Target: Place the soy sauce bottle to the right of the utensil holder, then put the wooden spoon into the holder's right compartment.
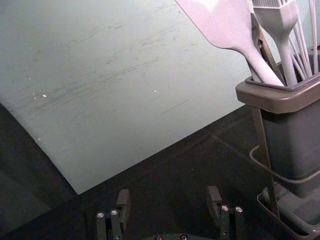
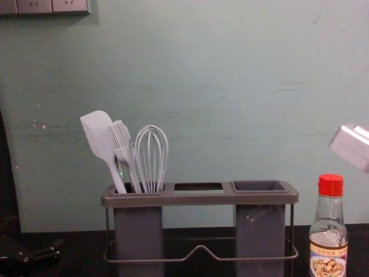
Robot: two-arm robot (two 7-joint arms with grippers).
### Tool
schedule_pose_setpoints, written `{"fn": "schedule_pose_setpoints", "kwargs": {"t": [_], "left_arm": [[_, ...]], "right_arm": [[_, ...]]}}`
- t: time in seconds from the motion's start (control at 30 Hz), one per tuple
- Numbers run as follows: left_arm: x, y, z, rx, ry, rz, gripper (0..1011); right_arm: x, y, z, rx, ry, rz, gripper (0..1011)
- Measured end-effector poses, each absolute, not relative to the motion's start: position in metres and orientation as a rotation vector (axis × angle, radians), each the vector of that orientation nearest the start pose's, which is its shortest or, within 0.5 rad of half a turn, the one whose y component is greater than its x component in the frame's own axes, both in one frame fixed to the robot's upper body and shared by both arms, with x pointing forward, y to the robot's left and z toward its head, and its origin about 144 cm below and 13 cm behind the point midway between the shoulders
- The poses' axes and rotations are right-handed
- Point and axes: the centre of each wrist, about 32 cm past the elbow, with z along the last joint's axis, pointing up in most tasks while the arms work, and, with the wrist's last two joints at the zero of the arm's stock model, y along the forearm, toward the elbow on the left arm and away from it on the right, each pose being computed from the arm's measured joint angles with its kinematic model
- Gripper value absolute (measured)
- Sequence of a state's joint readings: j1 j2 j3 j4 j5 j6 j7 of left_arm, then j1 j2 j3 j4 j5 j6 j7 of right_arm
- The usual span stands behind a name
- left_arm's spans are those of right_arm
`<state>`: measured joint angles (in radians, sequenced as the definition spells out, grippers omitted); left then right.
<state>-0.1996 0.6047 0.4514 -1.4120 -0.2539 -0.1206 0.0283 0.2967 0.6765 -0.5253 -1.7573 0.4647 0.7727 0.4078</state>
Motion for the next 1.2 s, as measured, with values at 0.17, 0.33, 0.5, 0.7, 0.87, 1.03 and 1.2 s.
{"fn": "schedule_pose_setpoints", "kwargs": {"t": [0.17, 0.33, 0.5, 0.7, 0.87, 1.03, 1.2], "left_arm": [[0.489, 0.31, 1.14, 0.304, -0.285, 1.248, 1005], [0.489, 0.31, 1.14, 0.304, -0.285, 1.248, 1005], [0.489, 0.31, 1.14, 0.304, -0.285, 1.248, 1005], [0.489, 0.31, 1.14, 0.304, -0.285, 1.248, 1005], [0.489, 0.31, 1.14, 0.304, -0.285, 1.248, 1005], [0.489, 0.31, 1.14, 0.304, -0.285, 1.248, 1005], [0.489, 0.31, 1.14, 0.304, -0.285, 1.248, 1005]], "right_arm": [[0.489, -0.248, 1.234, -0.702, 0.285, -0.737, 1003], [0.495, -0.243, 1.231, -0.715, 0.292, -0.751, 1002], [0.499, -0.239, 1.229, -0.723, 0.295, -0.76, 1002], [0.505, -0.235, 1.225, -0.734, 0.296, -0.762, 1002], [0.509, -0.232, 1.223, -0.741, 0.299, -0.76, 1003], [0.51, -0.231, 1.223, -0.742, 0.302, -0.757, 1003], [0.511, -0.228, 1.222, -0.742, 0.304, -0.755, 1002]]}}
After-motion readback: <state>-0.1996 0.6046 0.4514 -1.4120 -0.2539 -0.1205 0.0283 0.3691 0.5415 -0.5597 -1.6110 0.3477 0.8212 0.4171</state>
